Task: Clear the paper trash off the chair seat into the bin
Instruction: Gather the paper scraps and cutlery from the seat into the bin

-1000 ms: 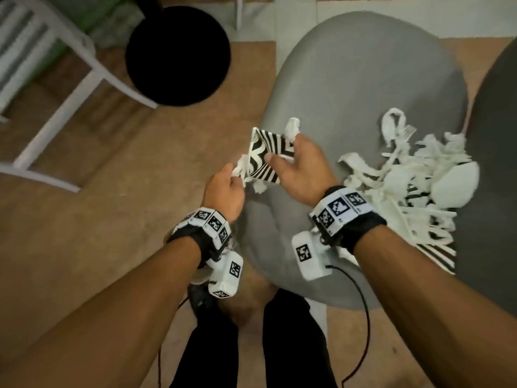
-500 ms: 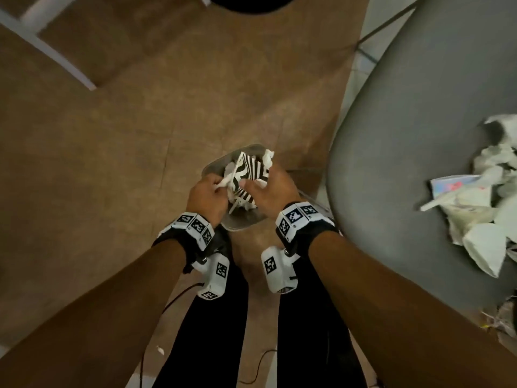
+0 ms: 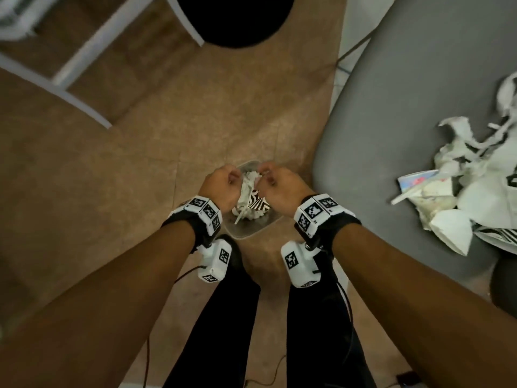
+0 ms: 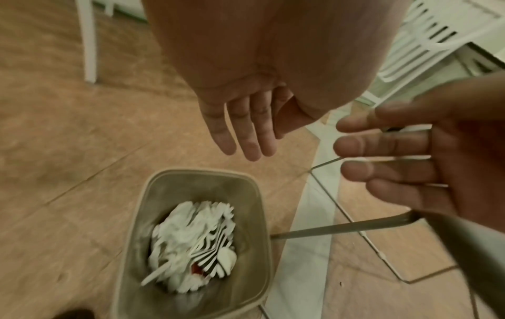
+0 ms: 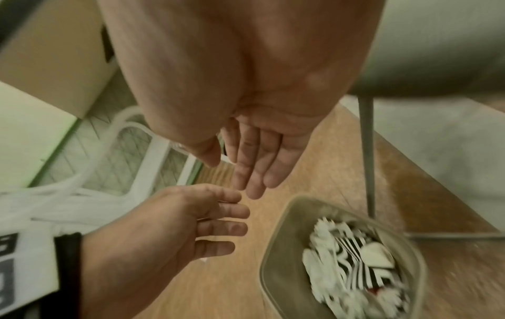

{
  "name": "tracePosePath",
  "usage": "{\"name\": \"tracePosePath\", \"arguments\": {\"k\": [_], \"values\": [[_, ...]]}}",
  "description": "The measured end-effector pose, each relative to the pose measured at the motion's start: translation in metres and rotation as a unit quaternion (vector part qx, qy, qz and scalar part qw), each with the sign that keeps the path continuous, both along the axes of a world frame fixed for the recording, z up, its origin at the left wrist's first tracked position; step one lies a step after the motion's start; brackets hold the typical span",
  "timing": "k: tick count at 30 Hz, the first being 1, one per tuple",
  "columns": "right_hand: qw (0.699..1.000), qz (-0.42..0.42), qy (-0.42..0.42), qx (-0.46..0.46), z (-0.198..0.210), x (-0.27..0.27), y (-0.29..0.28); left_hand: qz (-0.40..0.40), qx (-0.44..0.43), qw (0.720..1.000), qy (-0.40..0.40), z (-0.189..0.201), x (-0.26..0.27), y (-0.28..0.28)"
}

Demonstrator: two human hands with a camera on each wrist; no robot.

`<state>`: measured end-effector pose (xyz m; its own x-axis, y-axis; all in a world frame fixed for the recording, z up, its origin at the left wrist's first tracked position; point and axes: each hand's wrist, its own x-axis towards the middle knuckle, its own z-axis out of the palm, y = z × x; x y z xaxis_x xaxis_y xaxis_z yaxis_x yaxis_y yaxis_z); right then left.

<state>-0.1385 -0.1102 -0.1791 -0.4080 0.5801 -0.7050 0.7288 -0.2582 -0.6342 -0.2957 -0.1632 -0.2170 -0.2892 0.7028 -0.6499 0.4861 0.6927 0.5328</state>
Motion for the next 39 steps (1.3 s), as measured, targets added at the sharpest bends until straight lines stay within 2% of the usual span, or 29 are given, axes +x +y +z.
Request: {"name": "tracePosePath", "arguments": {"k": [3,6,9,11,14,16,17,18,20,22,24,27,30,32,34,36,39], "values": [[0.998,-0.039,0.026,0.043,0.044,0.028,0.029,-0.051,0.030,0.998,0.024,0.040,0.020,0.039],[0.993,-0.091,0.024,0.072,0.076,0.077,0.057,-0.104,0.050,0.993,0.028,0.068,0.064,0.080],[0.980,-0.170,0.013,0.102,0.080,0.152,0.076,-0.204,0.083,0.975,0.015,0.087,0.135,0.108],[0.971,-0.213,-0.001,0.106,0.075,0.208,0.083,-0.291,0.104,0.951,0.008,0.093,0.191,0.118],[0.954,-0.268,-0.046,0.126,0.083,0.278,0.089,-0.424,0.132,0.896,0.015,0.092,0.270,0.124],[0.948,-0.284,-0.068,0.128,0.082,0.316,0.092,-0.486,0.100,0.867,0.042,0.087,0.309,0.122],[0.946,-0.286,-0.075,0.133,0.080,0.331,0.094,-0.498,0.080,0.861,0.063,0.082,0.322,0.121],[0.944,-0.289,-0.082,0.133,0.079,0.344,0.096,-0.493,0.061,0.864,0.079,0.077,0.331,0.120],[0.942,-0.297,-0.090,0.126,0.077,0.359,0.102,-0.450,0.039,0.888,0.086,0.070,0.341,0.118],[0.945,-0.274,-0.112,0.138,0.078,0.368,0.107,-0.418,0.030,0.904,0.080,0.068,0.342,0.120],[0.956,-0.192,-0.156,0.155,0.077,0.373,0.111,-0.403,0.026,0.912,0.077,0.068,0.337,0.126],[0.965,-0.031,-0.223,0.133,0.071,0.370,0.111,-0.384,0.017,0.920,0.077,0.069,0.322,0.138],[0.943,0.099,-0.291,0.127,0.062,0.365,0.110,-0.381,-0.001,0.918,0.106,0.070,0.310,0.147],[0.928,0.144,-0.313,0.141,0.059,0.362,0.110,-0.386,-0.012,0.914,0.121,0.070,0.306,0.149],[0.925,0.155,-0.320,0.136,0.058,0.359,0.112,-0.383,-0.026,0.915,0.125,0.069,0.303,0.150],[0.934,0.128,-0.312,0.120,0.058,0.357,0.115,-0.365,-0.034,0.922,0.123,0.069,0.300,0.150],[0.962,0.007,-0.248,0.113,0.065,0.351,0.120,-0.351,-0.008,0.927,0.134,0.069,0.294,0.148]]}}
